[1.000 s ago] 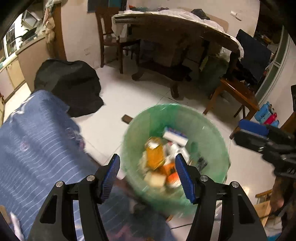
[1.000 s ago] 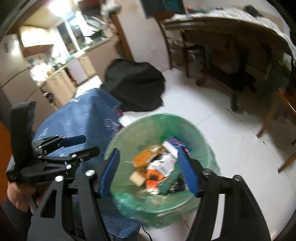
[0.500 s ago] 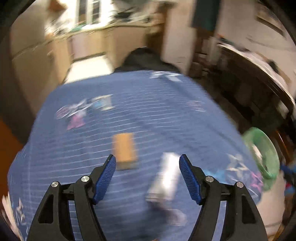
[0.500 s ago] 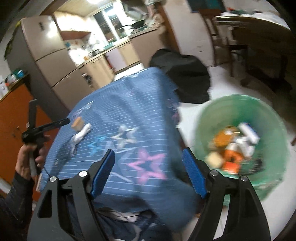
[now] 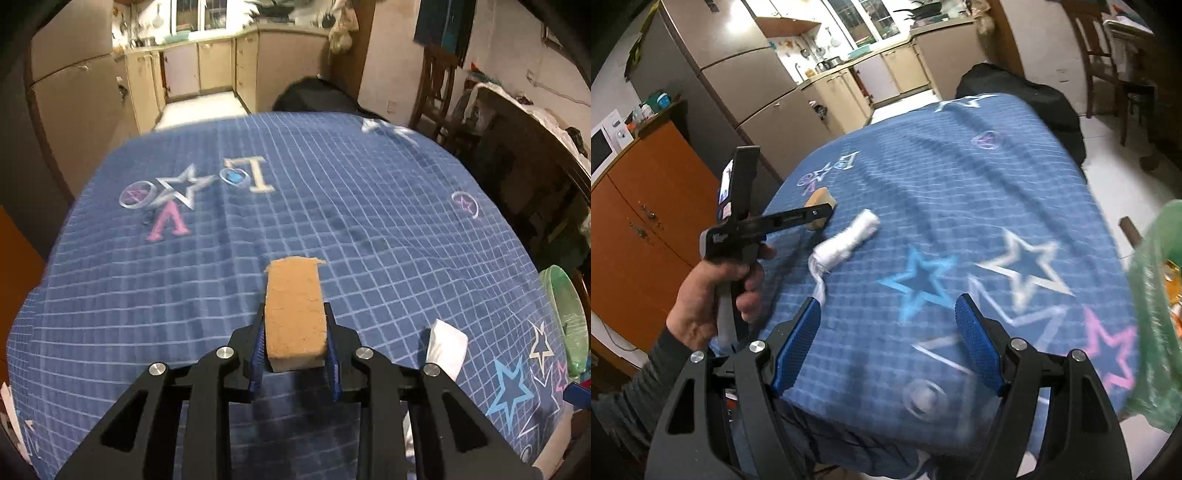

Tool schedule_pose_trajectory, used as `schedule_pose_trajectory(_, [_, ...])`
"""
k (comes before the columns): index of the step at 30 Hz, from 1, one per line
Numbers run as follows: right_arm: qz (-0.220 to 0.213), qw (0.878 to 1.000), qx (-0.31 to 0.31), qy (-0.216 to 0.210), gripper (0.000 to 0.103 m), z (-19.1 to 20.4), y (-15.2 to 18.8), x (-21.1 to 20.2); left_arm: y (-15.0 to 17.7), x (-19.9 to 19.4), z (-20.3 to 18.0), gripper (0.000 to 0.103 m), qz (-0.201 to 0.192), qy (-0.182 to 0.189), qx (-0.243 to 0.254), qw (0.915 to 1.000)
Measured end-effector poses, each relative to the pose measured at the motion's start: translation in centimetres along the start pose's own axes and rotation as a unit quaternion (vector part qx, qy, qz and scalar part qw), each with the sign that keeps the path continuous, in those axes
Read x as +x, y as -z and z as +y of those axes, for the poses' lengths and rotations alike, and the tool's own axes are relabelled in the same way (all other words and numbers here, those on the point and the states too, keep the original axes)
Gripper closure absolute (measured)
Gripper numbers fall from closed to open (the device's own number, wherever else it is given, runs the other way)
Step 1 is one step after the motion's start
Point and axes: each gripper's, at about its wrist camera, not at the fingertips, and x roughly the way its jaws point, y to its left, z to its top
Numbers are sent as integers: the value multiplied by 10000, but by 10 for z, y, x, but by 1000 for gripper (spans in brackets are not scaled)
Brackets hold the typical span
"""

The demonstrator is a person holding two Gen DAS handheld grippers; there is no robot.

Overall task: Collect trash
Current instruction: 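Grasp the beige sponge with the left tool while the right tool grasps the white cloth roll, then carry the beige sponge and white cloth roll over the green bin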

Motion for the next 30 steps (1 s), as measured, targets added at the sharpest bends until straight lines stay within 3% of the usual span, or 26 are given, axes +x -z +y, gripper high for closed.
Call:
schedule_pose_trajectory(2, [85, 9999, 23, -103, 40, 14, -11, 20, 4, -14, 10, 75, -222, -75, -52, 9997])
schedule_pose_trajectory(7, [247, 9996, 114, -13, 46, 40, -30, 71, 20, -48, 36, 75, -636, -411, -202, 9969])
schedule_pose_trajectory(13, [387, 9962, 137, 765, 46, 58, -38, 123, 34, -68, 33, 75, -795, -448, -127, 9957])
schedule_pose_trajectory(18, [314, 9916, -233, 1229, 48, 71, -36, 133, 41, -61, 25, 75, -736, -331, -114, 9967])
schedule_pose_trajectory(19, [315, 9911, -312, 1255, 55, 72, -37, 135, 43, -60, 25, 75, -731, -324, -127, 9967])
schedule_pose_trajectory(20, [324, 9908, -383, 1255, 68, 73, -36, 136, 44, -59, 25, 75, -728, -316, -139, 9967])
schedule_pose_trajectory(21, [358, 9905, -462, 1244, 73, 74, -35, 136, 45, -59, 26, 75, -730, -309, -154, 9967])
schedule_pose_trajectory(30, [143, 9921, -663, 1052, 77, 76, -27, 118, 47, -68, 26, 75, -851, -387, -128, 9955])
